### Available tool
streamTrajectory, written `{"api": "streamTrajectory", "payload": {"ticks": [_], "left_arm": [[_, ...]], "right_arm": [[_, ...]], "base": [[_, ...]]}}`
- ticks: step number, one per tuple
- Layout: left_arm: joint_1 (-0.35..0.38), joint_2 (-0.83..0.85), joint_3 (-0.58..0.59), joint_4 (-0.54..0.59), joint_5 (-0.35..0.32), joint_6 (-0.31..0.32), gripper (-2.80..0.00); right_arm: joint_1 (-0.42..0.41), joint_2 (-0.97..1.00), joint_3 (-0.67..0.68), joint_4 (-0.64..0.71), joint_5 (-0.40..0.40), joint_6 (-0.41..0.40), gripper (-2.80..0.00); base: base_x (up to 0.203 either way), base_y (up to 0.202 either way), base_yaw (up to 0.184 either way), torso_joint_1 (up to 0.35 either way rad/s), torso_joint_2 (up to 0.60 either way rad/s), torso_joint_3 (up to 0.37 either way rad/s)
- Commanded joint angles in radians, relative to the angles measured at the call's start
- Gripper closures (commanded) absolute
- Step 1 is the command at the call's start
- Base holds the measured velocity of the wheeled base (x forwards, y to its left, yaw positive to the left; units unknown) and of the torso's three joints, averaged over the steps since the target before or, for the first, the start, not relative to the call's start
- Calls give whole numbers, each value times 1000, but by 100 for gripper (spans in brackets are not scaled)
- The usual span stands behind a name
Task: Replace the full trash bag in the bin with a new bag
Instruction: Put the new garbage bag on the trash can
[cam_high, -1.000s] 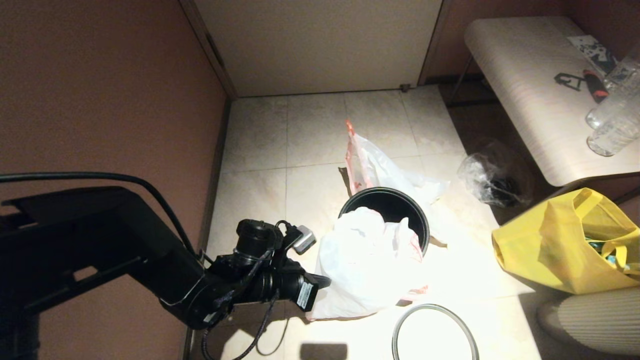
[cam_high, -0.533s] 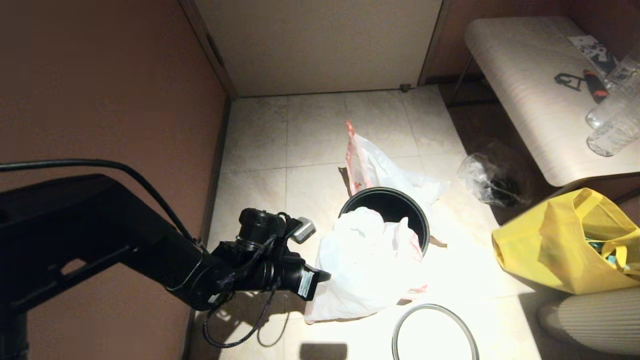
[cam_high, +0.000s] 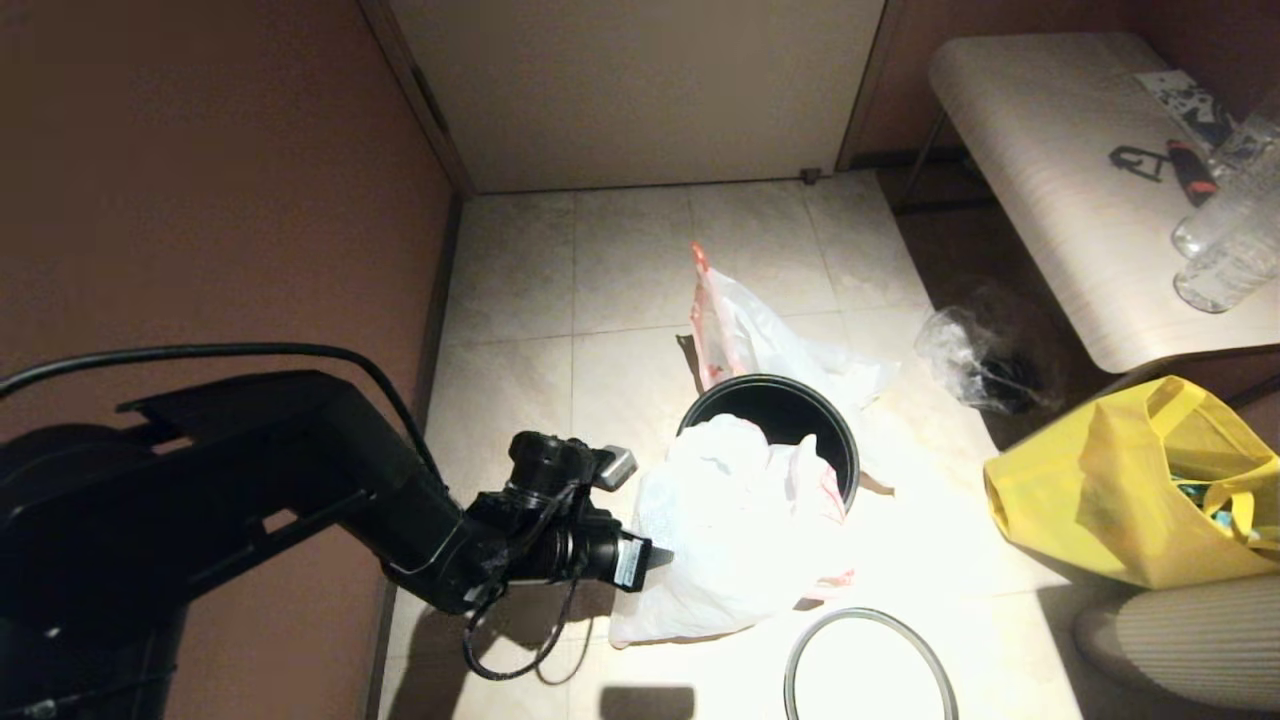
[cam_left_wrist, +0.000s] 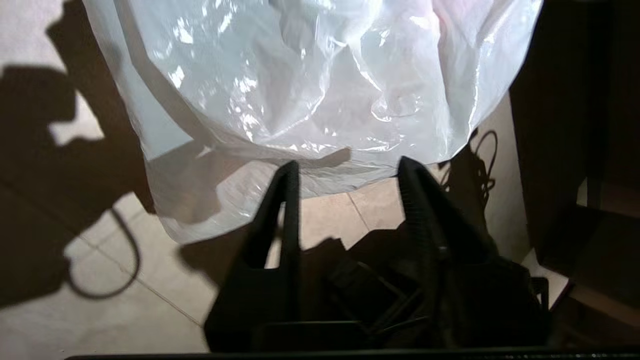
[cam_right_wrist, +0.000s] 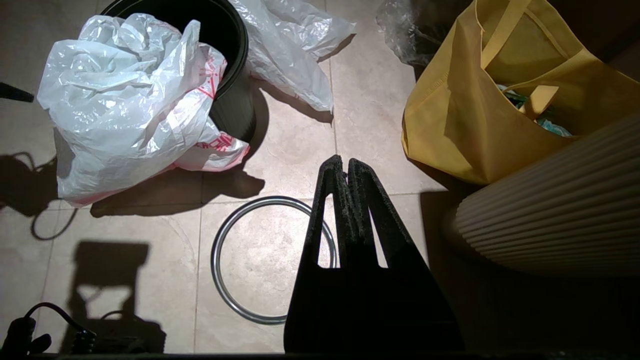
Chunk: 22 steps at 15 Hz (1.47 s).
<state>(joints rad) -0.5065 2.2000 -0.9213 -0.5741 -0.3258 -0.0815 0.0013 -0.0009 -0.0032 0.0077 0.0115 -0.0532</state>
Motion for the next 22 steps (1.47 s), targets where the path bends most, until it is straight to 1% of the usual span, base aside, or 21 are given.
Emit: {"api": "streamTrajectory", "payload": {"ticks": [1,3,5,6,7,10,14,15,18,22], "left_arm": [[-52,0,21,-16,81,-135,-280],[-78,10,16,-45,157,-273,-280],[-82,50,-28,-52,195,-339,-280],[-82,67,-53,-50,203,-367,-280],[-83,88,-75,-45,210,-378,-280],[-87,127,-116,-35,258,-383,-280],[-89,154,-135,-35,271,-380,-280],[-89,155,-141,-35,274,-380,0],[-101,152,-150,-34,275,-378,0],[-118,145,-156,-3,280,-377,0]], "right_arm": [[0,-1,0,0,1,-2,0],[-1,-1,0,0,1,-1,0],[0,-1,0,0,1,0,0],[0,-1,0,0,1,-1,0],[0,-1,0,0,1,0,0],[0,-1,0,0,-1,0,0],[0,-1,0,0,1,-2,0],[0,-1,0,0,0,-1,0],[0,-1,0,0,1,-1,0],[0,-1,0,0,1,0,0]], "base": [[0,0,0,0,0,0],[0,0,0,0,0,0],[0,0,0,0,0,0],[0,0,0,0,0,0],[0,0,0,0,0,0],[0,0,0,0,0,0],[0,0,0,0,0,0],[0,0,0,0,0,0],[0,0,0,0,0,0],[0,0,0,0,0,0]]}}
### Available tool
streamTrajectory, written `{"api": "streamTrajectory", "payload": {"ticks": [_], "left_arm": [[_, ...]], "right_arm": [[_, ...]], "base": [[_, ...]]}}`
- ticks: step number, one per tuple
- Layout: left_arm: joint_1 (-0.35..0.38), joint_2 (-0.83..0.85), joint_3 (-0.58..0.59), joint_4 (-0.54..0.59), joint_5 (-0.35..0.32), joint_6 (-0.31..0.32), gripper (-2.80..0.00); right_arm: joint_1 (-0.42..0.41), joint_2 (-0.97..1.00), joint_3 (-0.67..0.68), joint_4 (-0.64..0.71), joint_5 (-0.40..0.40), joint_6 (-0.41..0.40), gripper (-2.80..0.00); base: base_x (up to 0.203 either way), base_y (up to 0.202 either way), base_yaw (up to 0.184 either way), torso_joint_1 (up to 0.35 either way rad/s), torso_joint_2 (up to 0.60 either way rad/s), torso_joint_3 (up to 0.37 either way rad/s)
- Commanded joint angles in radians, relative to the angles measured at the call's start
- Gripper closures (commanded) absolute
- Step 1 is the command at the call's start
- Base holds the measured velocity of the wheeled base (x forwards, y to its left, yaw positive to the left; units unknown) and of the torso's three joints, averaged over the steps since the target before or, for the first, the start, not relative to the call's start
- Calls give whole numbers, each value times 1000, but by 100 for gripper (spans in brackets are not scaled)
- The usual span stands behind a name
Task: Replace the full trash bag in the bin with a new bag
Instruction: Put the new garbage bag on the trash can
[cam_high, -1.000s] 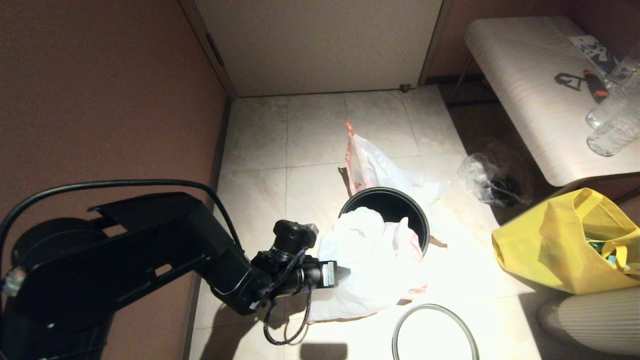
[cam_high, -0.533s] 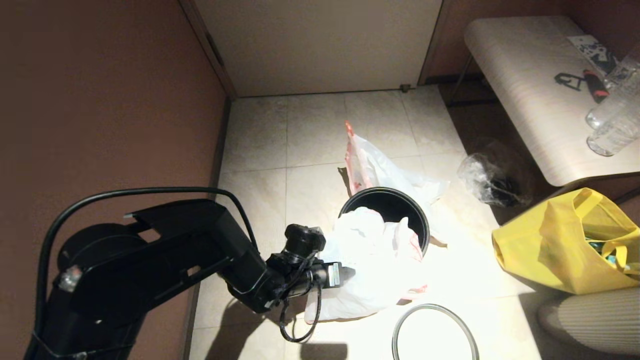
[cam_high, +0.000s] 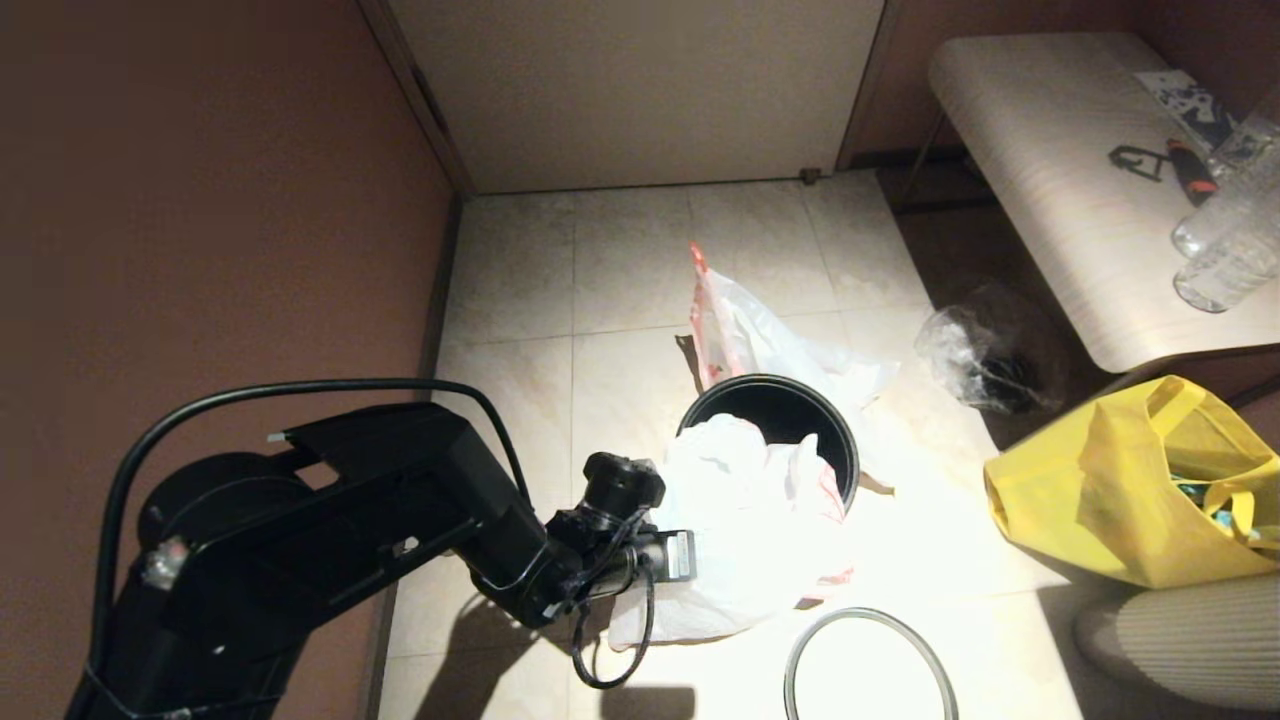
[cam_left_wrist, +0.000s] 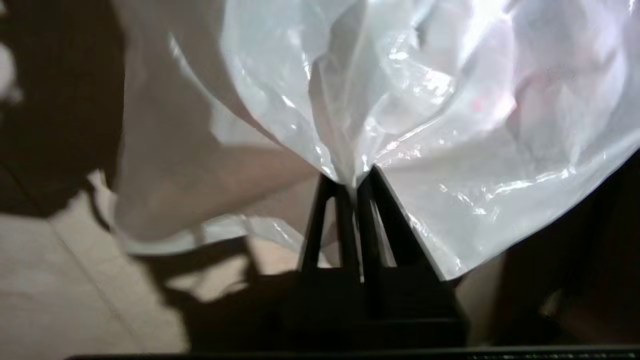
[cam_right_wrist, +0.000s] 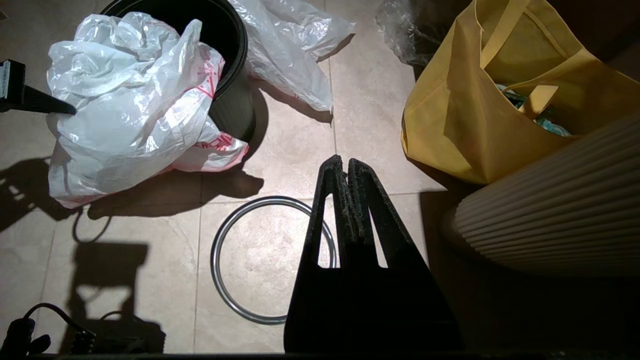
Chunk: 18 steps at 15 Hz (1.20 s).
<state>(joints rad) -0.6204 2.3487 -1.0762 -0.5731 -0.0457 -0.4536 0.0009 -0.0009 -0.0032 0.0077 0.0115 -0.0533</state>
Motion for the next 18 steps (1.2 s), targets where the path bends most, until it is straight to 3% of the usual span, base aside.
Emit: {"api": "streamTrajectory", "payload": {"ticks": [1,6,10,14,18], "left_arm": [[-4,-5,-1,-4,0,-5,0],[-7,-75,30,7,-1,-7,0],[-52,-213,43,26,-5,-12,0],[-96,-201,-197,166,-4,-43,0],[-126,-61,-564,349,44,-52,0]], "right_arm": [[1,-1,0,0,-1,0,0],[1,-1,0,0,-1,0,0],[0,-1,0,0,1,-1,0],[1,-1,0,0,1,0,0],[1,-1,0,0,-1,-1,0]], "base": [[0,0,0,0,0,0],[0,0,0,0,0,0],[0,0,0,0,0,0],[0,0,0,0,0,0],[0,0,0,0,0,0]]}}
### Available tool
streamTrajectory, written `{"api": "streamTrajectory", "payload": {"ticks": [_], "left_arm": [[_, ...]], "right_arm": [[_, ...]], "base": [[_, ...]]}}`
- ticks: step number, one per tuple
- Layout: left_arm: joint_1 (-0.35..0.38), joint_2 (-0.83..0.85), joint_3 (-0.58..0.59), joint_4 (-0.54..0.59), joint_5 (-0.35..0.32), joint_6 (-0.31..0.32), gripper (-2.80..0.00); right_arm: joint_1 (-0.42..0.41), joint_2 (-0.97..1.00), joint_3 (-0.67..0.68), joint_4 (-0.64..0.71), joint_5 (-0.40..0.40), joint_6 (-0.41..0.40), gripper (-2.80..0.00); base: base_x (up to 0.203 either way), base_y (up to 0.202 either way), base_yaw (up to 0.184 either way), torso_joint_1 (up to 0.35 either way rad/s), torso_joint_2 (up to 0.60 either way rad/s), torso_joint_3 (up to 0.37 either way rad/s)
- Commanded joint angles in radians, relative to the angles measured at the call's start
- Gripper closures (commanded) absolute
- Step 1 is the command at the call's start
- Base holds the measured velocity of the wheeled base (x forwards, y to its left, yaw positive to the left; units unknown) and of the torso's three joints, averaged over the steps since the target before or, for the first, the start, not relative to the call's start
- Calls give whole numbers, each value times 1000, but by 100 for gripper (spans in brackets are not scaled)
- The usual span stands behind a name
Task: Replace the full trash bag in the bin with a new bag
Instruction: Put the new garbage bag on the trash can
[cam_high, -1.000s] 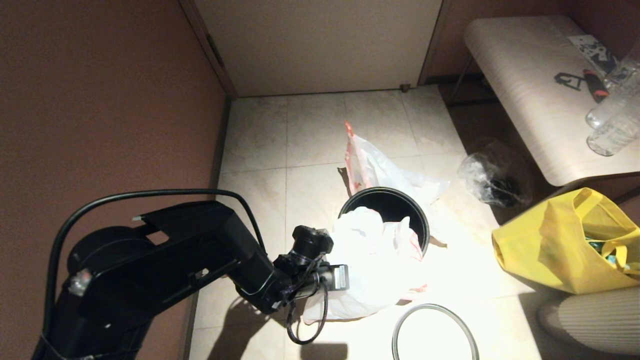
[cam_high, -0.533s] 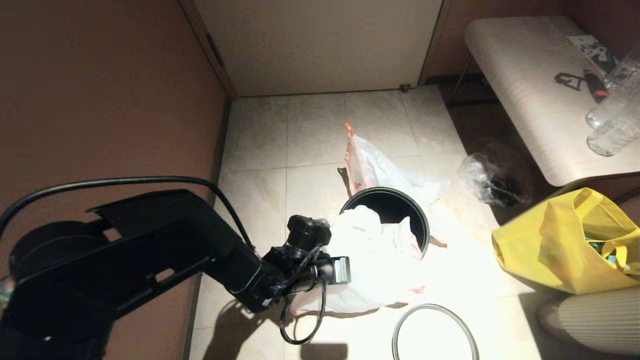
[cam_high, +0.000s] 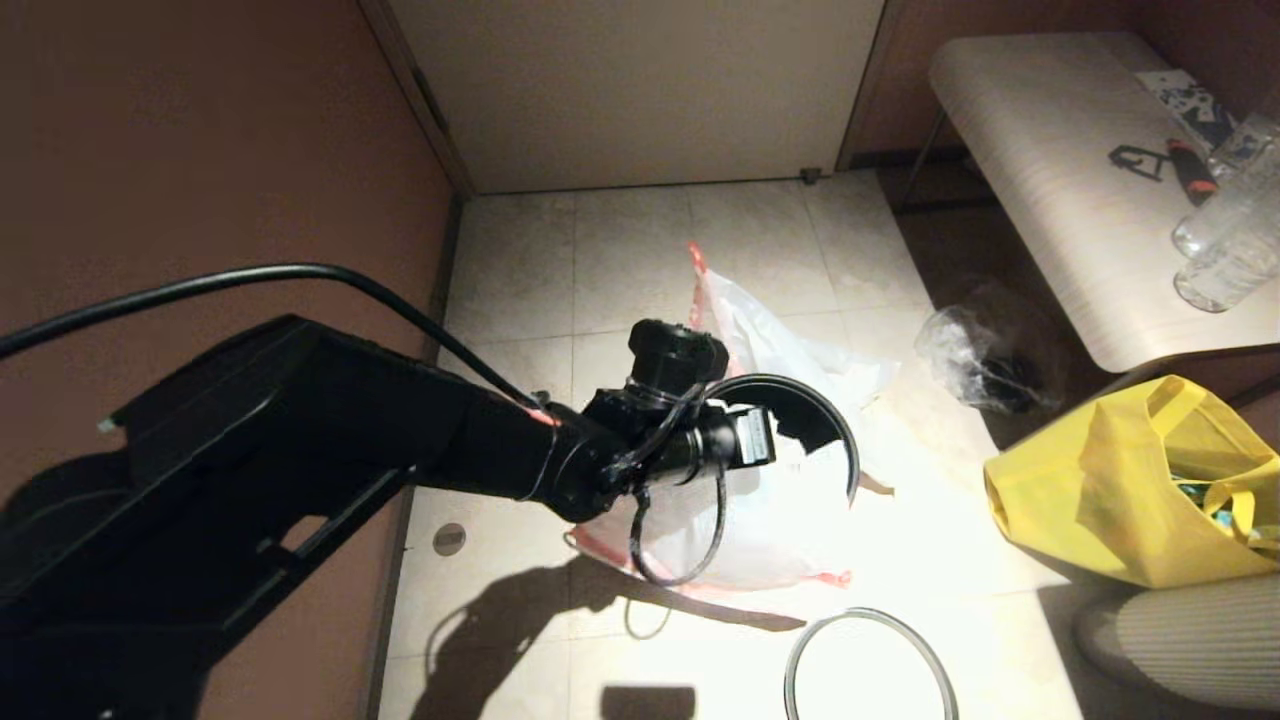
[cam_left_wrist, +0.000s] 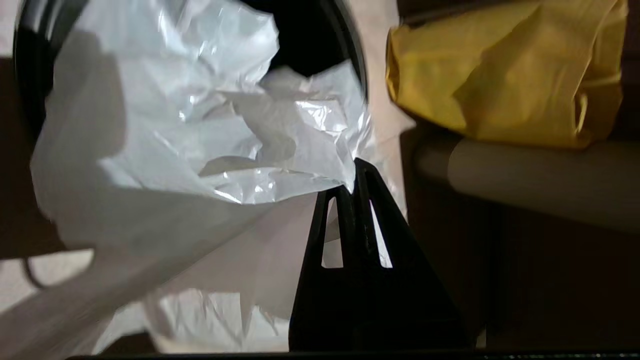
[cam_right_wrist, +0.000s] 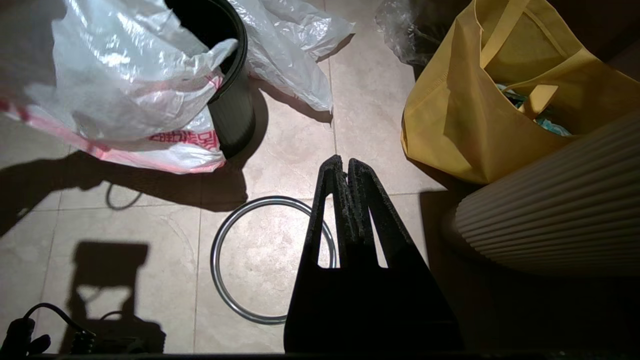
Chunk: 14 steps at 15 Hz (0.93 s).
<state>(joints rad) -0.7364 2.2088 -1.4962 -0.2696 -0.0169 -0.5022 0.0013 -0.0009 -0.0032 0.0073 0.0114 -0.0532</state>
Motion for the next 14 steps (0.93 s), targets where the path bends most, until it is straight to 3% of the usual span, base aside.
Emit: {"api": "streamTrajectory", "payload": {"ticks": [1,3,4,7,9,12,14], "left_arm": [[-13,135,-265,105,33,-2,0],[-17,251,-453,191,57,26,0],[-19,308,-489,192,66,66,0],[-24,458,-487,5,130,152,0],[-25,511,-486,-101,194,253,0],[-28,528,-486,-129,236,339,0],[-31,521,-486,-129,248,347,0]], "right_arm": [[0,-1,0,0,0,0,0],[0,-1,0,0,1,-2,0],[0,-1,0,0,0,-1,0],[0,-1,0,0,-1,0,0],[0,-1,0,0,1,-1,0],[0,-1,0,0,1,0,0],[0,-1,0,0,1,0,0]], "base": [[0,0,0,0,0,0],[0,0,0,0,0,0],[0,0,0,0,0,0],[0,0,0,0,0,0],[0,0,0,0,0,0],[0,0,0,0,0,0],[0,0,0,0,0,0]]}}
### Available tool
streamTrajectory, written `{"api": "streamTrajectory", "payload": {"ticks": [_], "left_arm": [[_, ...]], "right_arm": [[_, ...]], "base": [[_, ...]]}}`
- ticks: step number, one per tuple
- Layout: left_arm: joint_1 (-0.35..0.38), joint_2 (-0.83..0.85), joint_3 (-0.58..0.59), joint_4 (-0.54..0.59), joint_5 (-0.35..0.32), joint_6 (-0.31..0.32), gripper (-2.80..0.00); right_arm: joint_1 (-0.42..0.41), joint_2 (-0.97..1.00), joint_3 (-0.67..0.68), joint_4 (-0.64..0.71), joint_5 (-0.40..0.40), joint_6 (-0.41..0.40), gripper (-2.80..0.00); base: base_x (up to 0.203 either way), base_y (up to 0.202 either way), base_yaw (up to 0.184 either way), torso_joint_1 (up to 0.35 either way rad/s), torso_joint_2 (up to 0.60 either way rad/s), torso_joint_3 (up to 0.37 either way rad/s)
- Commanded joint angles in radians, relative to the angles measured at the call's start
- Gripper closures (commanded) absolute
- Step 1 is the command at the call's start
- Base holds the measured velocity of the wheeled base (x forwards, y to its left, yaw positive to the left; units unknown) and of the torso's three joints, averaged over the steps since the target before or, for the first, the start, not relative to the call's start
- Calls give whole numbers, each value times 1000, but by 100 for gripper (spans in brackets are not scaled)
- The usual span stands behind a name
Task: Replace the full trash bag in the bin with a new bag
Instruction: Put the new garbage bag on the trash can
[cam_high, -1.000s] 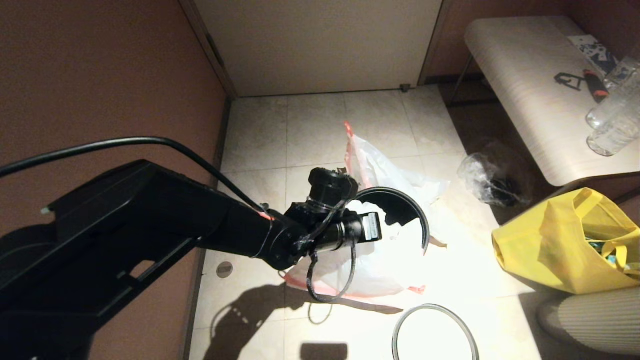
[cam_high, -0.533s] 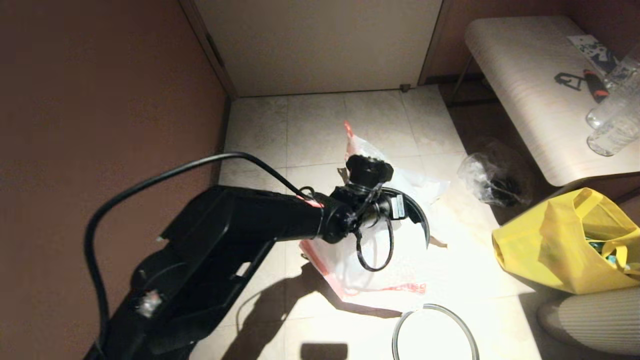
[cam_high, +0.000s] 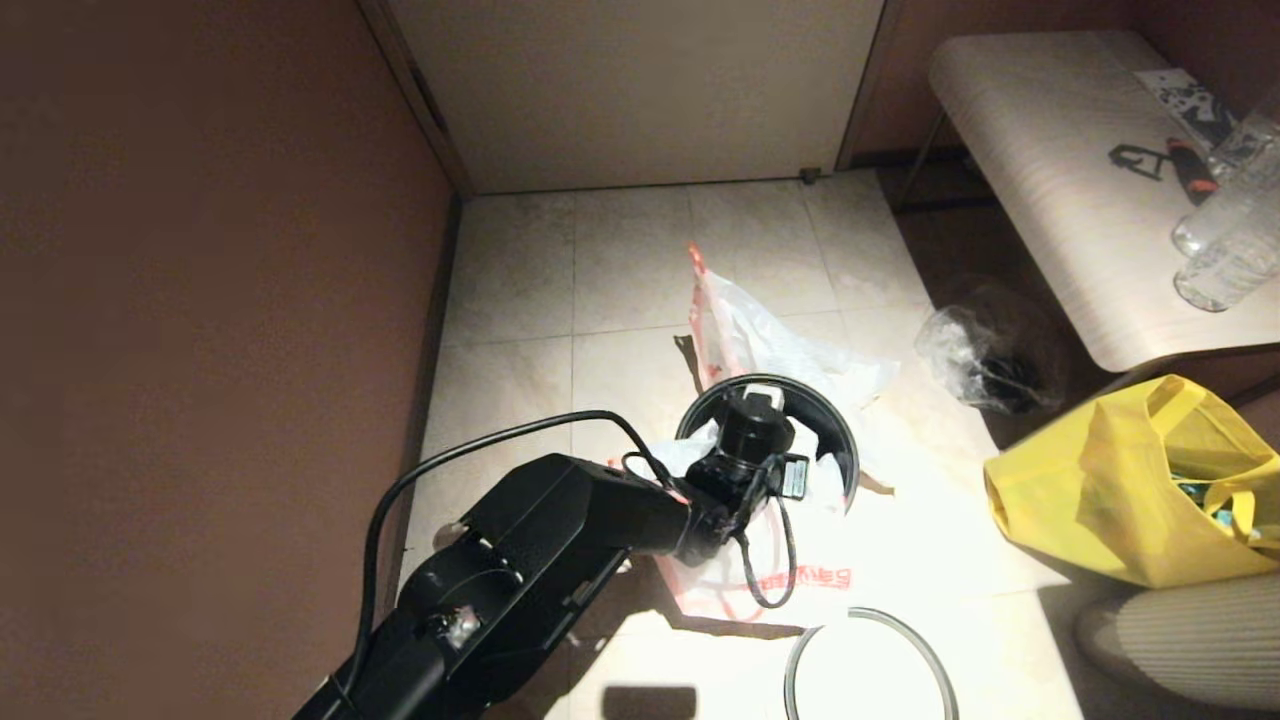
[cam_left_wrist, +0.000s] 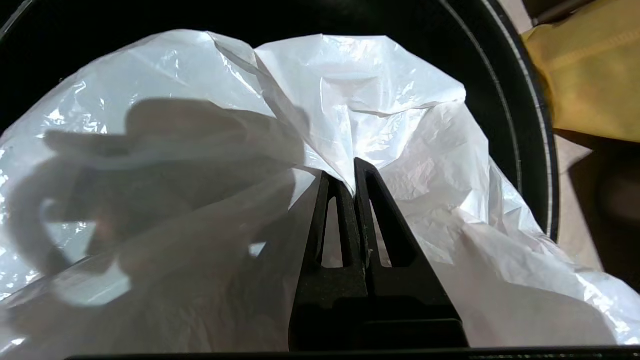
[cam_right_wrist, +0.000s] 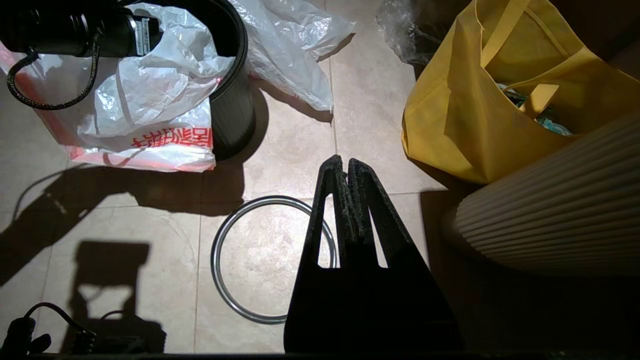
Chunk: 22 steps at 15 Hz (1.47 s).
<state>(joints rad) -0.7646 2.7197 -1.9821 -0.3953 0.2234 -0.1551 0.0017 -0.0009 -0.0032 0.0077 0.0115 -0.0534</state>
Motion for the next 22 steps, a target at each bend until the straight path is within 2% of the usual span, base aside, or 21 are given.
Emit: {"api": "streamTrajectory", "payload": {"ticks": [1,3,5,8,11,12,15,17,19,20,22], "left_arm": [[-12,-2,0,-5,23,0,0],[-35,-20,0,-14,56,3,0],[-55,-34,0,-19,101,73,0],[-77,-85,14,-17,161,84,0],[-77,-107,14,-11,159,91,0],[-78,-106,14,-10,157,91,-280],[-72,-131,19,-12,167,82,-280],[-70,-207,68,8,175,47,-280],[-72,-336,192,73,170,-5,-280],[-73,-406,293,113,152,-39,-280],[-63,-529,503,155,83,-107,-280]], "right_arm": [[0,-1,0,0,1,0,0],[0,-1,0,0,1,0,0],[0,-1,0,0,1,0,0],[0,-1,0,0,1,0,0],[0,-1,0,0,1,-1,0],[0,-1,0,-1,0,0,0],[0,-1,0,0,1,0,0],[-1,-1,0,0,0,-1,0],[0,-1,0,0,0,-1,0],[0,-1,0,0,1,0,0],[-1,-1,0,0,0,-1,0]], "base": [[0,0,0,0,0,0],[0,0,0,0,0,0],[0,0,0,0,0,0],[0,0,0,0,0,0],[0,0,0,0,0,0],[0,0,0,0,0,0],[0,0,0,0,0,0],[0,0,0,0,0,0],[0,0,0,0,0,0],[0,0,0,0,0,0],[0,0,0,0,0,0]]}}
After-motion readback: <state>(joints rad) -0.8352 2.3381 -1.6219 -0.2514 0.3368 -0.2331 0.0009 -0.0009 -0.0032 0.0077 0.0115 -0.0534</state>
